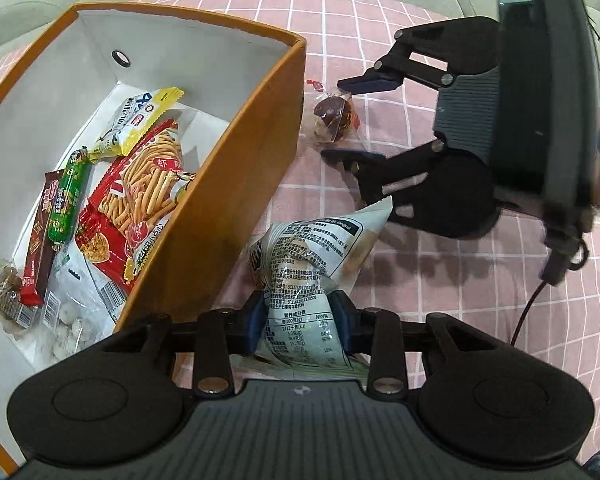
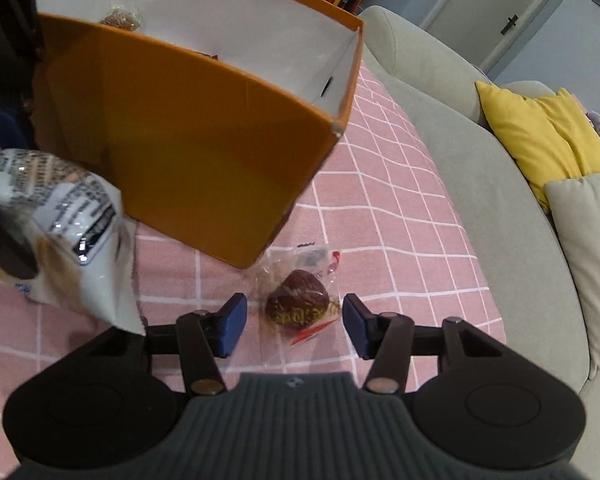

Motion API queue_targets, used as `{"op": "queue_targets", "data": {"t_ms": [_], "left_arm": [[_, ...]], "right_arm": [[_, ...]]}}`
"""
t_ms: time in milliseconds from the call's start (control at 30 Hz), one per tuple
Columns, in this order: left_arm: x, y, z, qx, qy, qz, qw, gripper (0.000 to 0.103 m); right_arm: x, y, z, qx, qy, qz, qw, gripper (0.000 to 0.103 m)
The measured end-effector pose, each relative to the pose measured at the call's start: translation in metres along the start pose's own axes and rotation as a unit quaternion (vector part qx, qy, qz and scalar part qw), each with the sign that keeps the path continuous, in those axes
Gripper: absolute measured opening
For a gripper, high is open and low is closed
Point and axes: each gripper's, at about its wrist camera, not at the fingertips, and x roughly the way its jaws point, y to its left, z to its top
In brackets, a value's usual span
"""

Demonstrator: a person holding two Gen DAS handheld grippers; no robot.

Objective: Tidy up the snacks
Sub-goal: 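Grasp the silver pouch with the left gripper while the right grasps the wrapped chocolate ball, then carry the silver pouch and chocolate ball over the orange box with both grippers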

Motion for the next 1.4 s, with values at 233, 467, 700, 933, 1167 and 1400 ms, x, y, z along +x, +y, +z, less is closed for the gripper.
{"op": "queue_targets", "data": {"t_ms": [233, 467, 700, 933, 1167, 1400], "left_arm": [[-0.002, 0.003, -0.003, -0.003, -0.002, -0.007, 1.0, 0.041], [-0.012, 0.007, -0.014, -0.002, -0.006, -0.011, 0.9999, 0.041], [-0.028, 0.002, -0.034, 0.009, -0.014, -0.026, 0.9995, 0.041], [-0.062, 0.004, -0.056, 0.012, -0.046, -0.042, 0.998, 0.041], [-0.11, 0.009, -0.077, 0.018, -0.102, -0.05, 0.9934, 0.041], [-0.155, 0.028, -0.094, 0.013, -0.159, -0.056, 0.9856, 0.041]], "right_arm": [[0.005, 0.0, 0.0, 0.014, 0.011, -0.017, 1.0, 0.04], [0.001, -0.007, 0.004, 0.057, 0.025, -0.015, 0.998, 0.036], [-0.029, -0.009, 0.01, 0.125, 0.038, -0.029, 0.991, 0.035], [-0.078, 0.011, 0.015, 0.181, 0.052, -0.045, 0.981, 0.035], [-0.137, 0.041, 0.027, 0.218, 0.048, -0.067, 0.972, 0.035], [-0.181, 0.066, 0.054, 0.239, 0.009, -0.075, 0.968, 0.035]]}}
